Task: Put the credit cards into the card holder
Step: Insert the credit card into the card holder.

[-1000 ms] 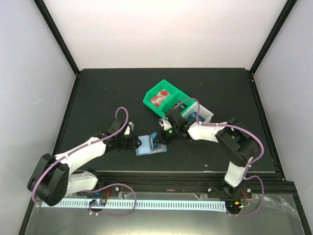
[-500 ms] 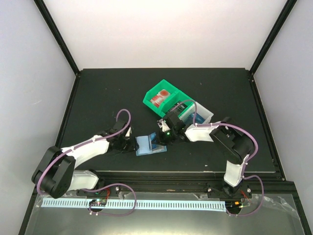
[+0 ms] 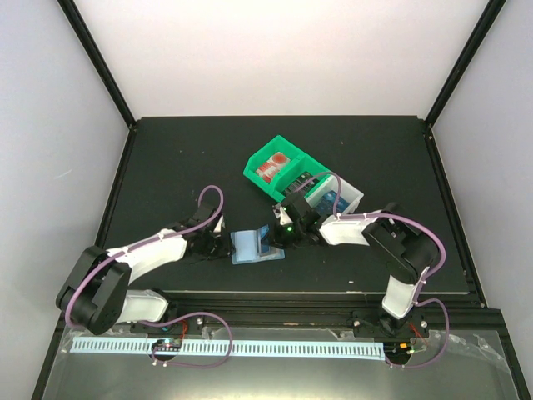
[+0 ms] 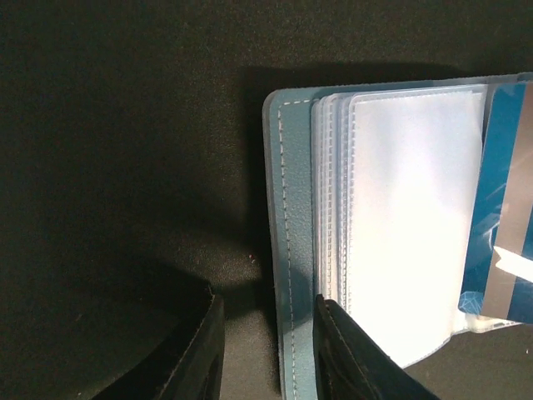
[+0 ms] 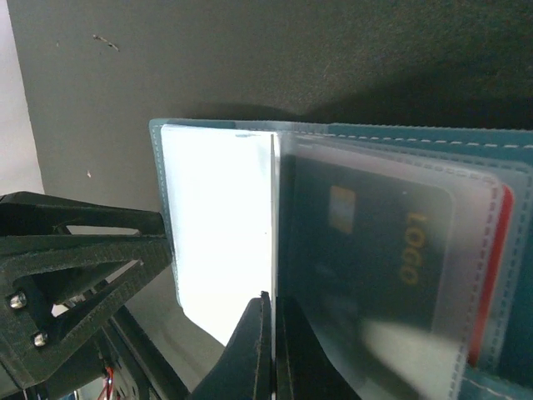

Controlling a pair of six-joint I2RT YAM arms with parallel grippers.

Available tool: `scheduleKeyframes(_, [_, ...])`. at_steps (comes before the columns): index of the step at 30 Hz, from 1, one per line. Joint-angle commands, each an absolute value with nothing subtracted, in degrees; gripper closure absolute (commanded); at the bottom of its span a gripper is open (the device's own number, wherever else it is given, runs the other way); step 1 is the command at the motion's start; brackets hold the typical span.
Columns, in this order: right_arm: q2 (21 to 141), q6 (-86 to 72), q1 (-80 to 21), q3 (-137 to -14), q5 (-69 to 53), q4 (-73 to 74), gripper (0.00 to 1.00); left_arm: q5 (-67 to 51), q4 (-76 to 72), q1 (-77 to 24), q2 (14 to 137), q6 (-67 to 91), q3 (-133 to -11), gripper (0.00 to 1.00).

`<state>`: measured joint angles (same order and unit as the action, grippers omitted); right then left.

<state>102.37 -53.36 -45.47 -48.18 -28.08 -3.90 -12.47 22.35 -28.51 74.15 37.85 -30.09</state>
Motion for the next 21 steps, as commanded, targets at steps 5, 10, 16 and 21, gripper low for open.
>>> scheduleKeyframes(5, [105.4, -54.8, -46.3, -48.4, -32.6, -8.2, 0.99, -12.3, 22.6, -28.2, 76.7, 37.3, -29.7, 0.69])
scheduleKeyframes(10, [106.4, -55.9, -46.9, -48.6, -33.7, -9.7, 0.99, -12.6, 22.2, -28.2, 77.0, 37.3, -29.4, 0.69])
scheduleKeyframes(16, [107.2, -58.2, -47.2, -48.3, -36.3, -13.4, 0.99, -12.1, 22.5, -28.3, 76.5, 37.5, -28.9, 0.69])
scheduleKeyframes(21, [108.3, -58.6, -47.3, -49.0, -35.9, -13.1, 0.98, -11.4, 22.7, -28.3, 76.1, 37.5, -28.7, 0.69])
